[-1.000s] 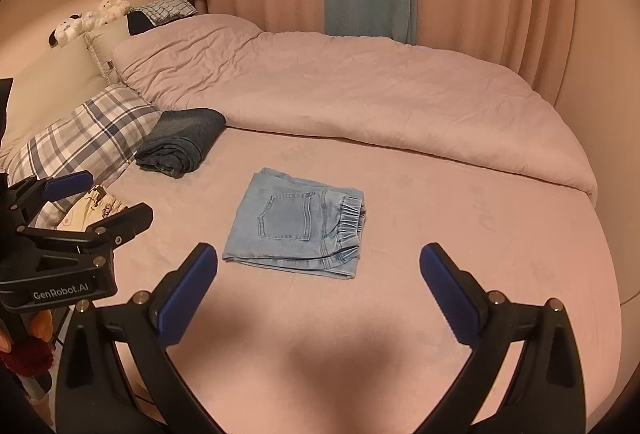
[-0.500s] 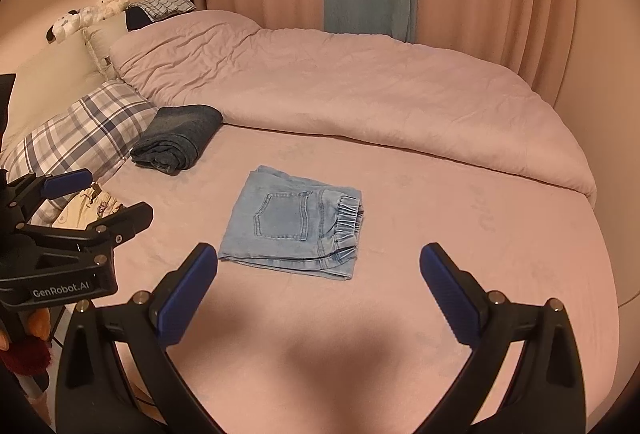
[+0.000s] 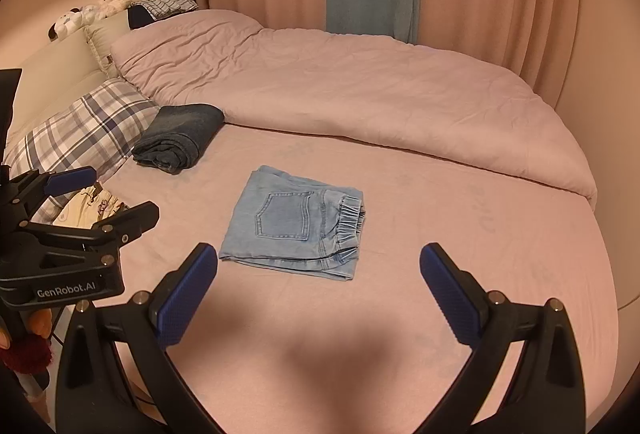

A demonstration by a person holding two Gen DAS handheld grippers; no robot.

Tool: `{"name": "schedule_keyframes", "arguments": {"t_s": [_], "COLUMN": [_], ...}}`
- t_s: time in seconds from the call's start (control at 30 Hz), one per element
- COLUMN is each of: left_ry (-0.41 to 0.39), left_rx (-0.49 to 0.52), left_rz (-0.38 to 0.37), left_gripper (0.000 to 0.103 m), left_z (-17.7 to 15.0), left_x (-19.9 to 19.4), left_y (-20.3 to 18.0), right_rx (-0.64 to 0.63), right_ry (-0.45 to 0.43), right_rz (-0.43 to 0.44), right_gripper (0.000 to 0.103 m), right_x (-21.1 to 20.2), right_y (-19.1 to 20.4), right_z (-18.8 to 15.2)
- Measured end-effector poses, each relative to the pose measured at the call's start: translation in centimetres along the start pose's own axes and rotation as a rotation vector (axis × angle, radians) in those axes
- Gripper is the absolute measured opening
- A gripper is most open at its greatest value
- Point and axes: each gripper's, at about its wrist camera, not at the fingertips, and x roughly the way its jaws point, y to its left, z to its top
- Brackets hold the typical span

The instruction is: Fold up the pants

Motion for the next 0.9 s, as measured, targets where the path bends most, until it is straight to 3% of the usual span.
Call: {"name": "schedule_keyframes", "arguments": {"t_s": [0.9], "left_ry": [0.010], "left_rx": [0.014], "left_rz": [-0.016], "left_gripper": [0.096], "left_z": [0.67], "left_x": [0.72], "left_y": [0.26], "right_rx": [0.001], "right_ry": [0.013], "right_rz": [-0.011], "right_gripper": [0.102], "right_x": [0.44], "right_y": [-0.23], "right_z": [-0.24]}}
